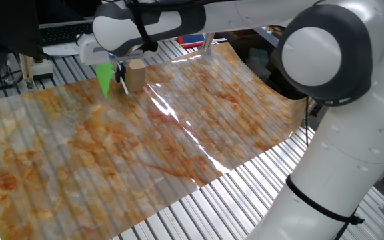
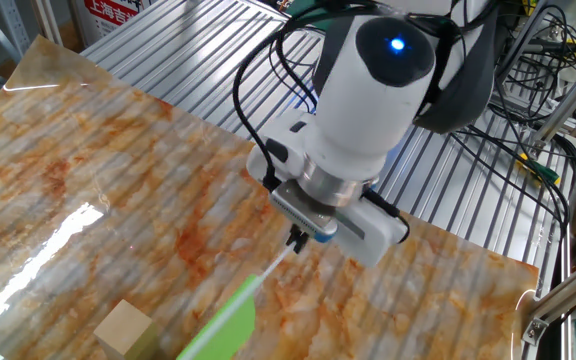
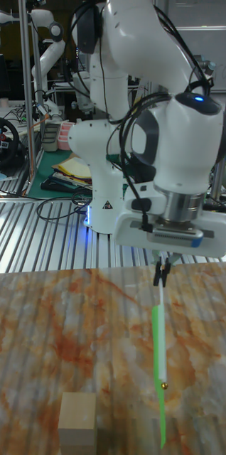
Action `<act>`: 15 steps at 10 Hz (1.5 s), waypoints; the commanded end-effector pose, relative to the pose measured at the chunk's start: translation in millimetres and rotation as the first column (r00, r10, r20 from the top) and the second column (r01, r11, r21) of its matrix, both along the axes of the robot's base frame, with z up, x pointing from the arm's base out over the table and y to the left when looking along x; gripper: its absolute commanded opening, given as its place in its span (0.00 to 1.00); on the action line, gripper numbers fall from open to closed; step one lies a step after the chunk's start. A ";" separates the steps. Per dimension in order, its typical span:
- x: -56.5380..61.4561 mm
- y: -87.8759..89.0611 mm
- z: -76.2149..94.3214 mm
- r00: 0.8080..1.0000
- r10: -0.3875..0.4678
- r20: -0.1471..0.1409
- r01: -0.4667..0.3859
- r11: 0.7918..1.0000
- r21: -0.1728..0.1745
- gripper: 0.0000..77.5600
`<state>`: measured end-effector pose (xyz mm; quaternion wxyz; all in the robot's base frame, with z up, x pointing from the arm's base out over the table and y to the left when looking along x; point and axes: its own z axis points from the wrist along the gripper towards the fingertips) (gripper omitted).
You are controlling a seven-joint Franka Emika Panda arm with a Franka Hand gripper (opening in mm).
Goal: Wave the flag
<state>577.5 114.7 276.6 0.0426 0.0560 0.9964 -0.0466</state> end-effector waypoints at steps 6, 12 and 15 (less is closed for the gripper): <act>53.7 -69.9 23.6 0.997 0.076 -0.035 -0.076 0.997 -0.011 0.01; 78.6 -86.8 19.2 0.995 0.095 -0.030 -0.095 0.995 -0.008 0.01; 85.6 -77.7 -1.6 0.996 0.089 -0.019 -0.089 0.996 -0.001 0.01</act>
